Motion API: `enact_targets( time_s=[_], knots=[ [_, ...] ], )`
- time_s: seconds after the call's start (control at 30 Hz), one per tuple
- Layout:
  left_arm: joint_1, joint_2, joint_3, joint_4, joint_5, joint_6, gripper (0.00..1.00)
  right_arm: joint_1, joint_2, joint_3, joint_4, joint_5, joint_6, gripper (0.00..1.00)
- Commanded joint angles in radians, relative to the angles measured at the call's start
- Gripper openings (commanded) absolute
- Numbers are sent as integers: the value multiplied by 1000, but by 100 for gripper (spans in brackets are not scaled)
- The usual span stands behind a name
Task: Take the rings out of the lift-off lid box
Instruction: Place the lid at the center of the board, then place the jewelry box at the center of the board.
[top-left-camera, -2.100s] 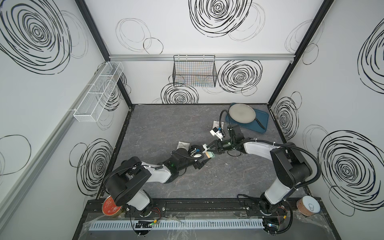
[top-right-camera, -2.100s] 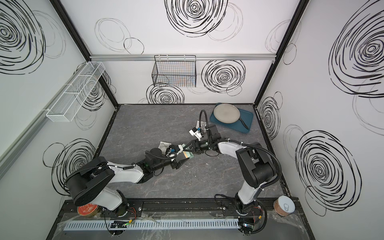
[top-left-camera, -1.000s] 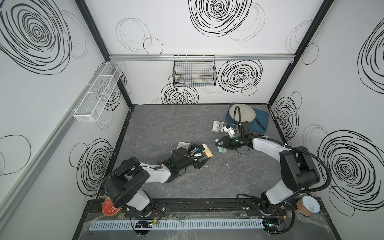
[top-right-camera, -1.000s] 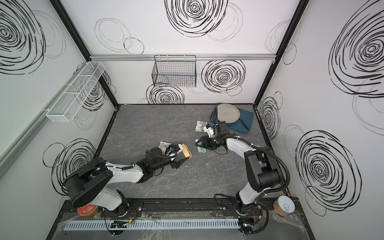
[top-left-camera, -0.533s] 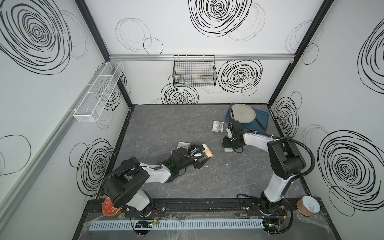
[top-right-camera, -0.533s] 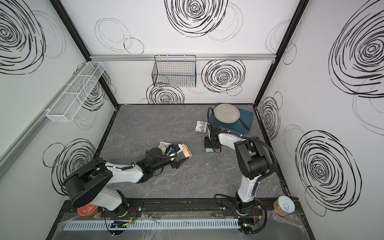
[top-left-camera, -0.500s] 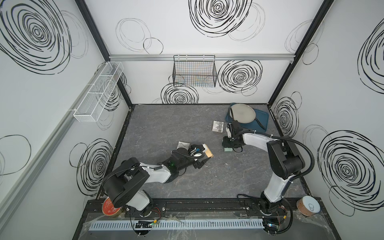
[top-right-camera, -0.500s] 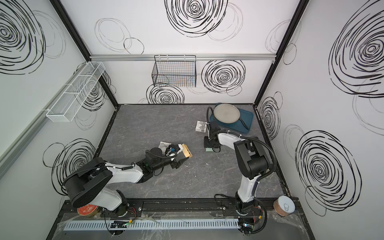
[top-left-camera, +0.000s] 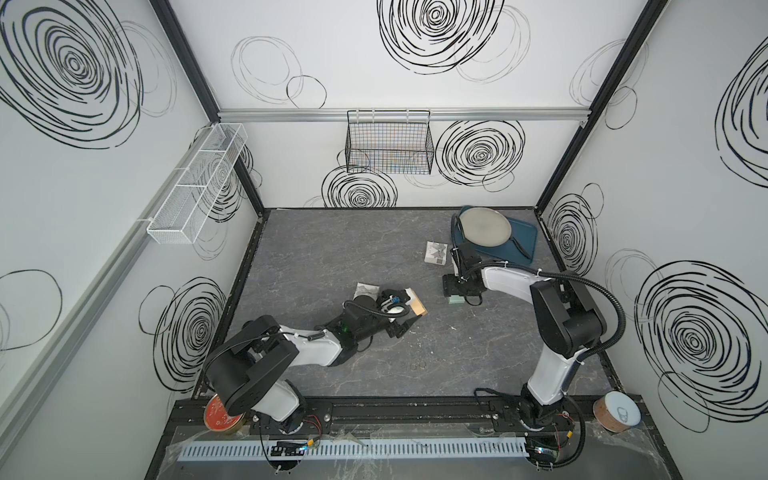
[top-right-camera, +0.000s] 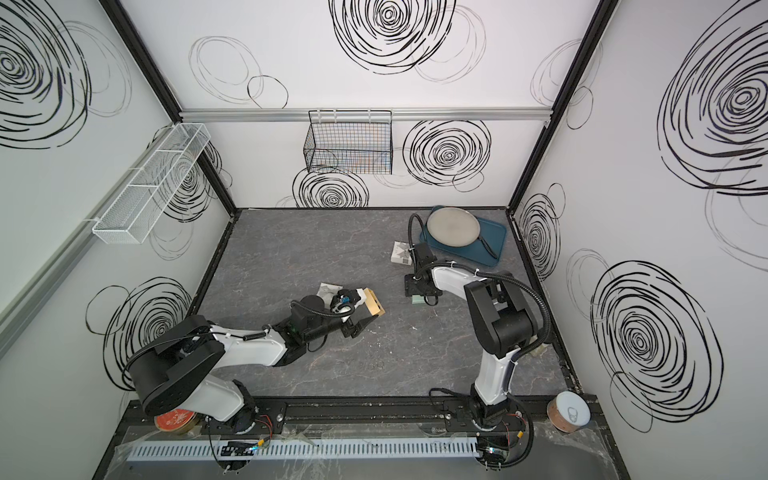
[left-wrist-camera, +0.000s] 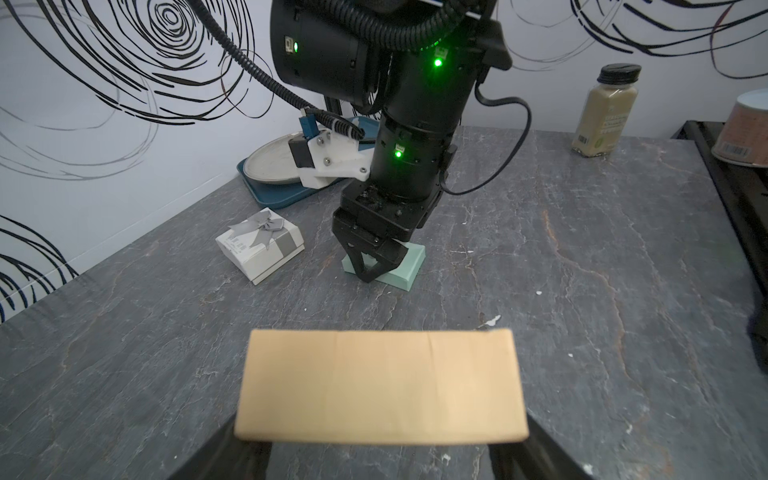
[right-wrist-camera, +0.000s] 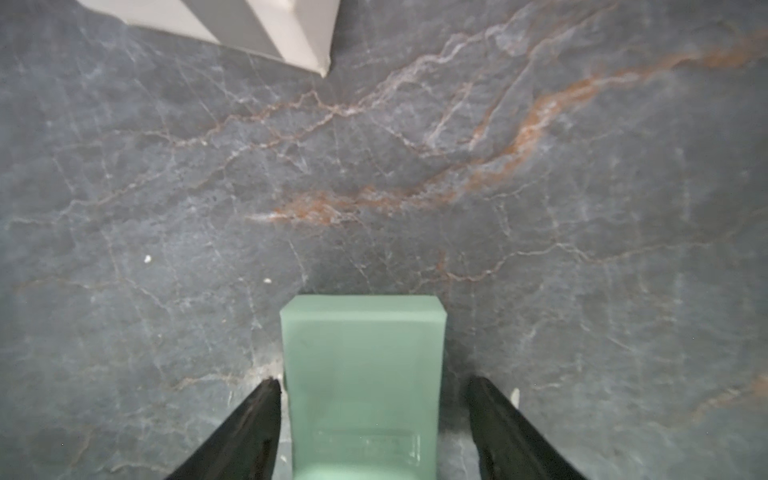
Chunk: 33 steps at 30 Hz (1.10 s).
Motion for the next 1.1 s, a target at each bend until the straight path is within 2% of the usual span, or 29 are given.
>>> enact_targets(
  time_s=[0.0, 0.1, 0.17, 0.33, 0.4, 0.47, 0.63, 0.77, 1.07],
  knots=[
    [-3, -27, 10, 22, 1, 16, 78, -8, -81, 42, -112, -15, -21, 82],
    [-4, -29, 12, 18, 3, 15, 78, -13, -178, 47, -138, -122, -66, 100],
    [-3, -27, 14, 17, 5, 17, 78, -30, -239, 40, -135, -254, -93, 100],
    [-7, -21, 22, 17, 10, 15, 78, -51, -350, -40, -23, -726, -150, 100],
    [-9, -19, 23, 16, 8, 14, 78, -22, -380, -72, 45, -814, -150, 97],
    [-10, -19, 24, 13, 7, 15, 78, 23, -396, -85, 80, -835, -150, 86],
    [-13, -30, 24, -3, 5, 16, 78, 97, -372, -71, 109, -855, -143, 51],
    [-14, -40, 25, -15, -2, 20, 78, 109, -340, -70, 123, -874, -130, 44],
    [-16, -47, 24, -25, -9, 25, 78, 125, -327, -96, 147, -900, -110, 40]
  ],
)
